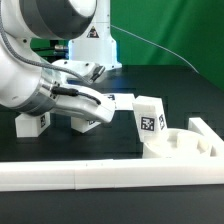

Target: Assemble stool

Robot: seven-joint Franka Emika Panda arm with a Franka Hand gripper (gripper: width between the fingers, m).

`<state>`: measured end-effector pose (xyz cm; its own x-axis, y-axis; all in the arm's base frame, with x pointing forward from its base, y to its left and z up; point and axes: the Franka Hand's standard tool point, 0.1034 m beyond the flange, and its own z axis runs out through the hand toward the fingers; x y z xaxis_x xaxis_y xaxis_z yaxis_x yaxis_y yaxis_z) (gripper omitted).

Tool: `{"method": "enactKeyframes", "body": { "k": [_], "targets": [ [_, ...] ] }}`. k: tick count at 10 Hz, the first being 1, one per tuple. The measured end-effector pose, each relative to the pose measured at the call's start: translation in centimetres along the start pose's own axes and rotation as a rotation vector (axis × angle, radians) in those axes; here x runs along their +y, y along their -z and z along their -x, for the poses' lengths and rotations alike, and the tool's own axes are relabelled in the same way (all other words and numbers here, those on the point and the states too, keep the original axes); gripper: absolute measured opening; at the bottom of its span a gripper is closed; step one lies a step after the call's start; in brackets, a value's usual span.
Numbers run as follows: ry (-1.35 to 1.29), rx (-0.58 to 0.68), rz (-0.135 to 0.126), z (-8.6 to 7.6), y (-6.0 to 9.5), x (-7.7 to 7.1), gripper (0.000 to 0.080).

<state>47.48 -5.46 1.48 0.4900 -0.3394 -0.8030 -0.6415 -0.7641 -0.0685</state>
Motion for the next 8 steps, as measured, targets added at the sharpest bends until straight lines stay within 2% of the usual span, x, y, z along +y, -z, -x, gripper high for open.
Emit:
{"method": "enactKeyframes", "body": {
  "k": [8],
  "targets": [
    [0.000,0.000,-0.001,-0.01,0.01,0.03,0.0324]
  ]
}}
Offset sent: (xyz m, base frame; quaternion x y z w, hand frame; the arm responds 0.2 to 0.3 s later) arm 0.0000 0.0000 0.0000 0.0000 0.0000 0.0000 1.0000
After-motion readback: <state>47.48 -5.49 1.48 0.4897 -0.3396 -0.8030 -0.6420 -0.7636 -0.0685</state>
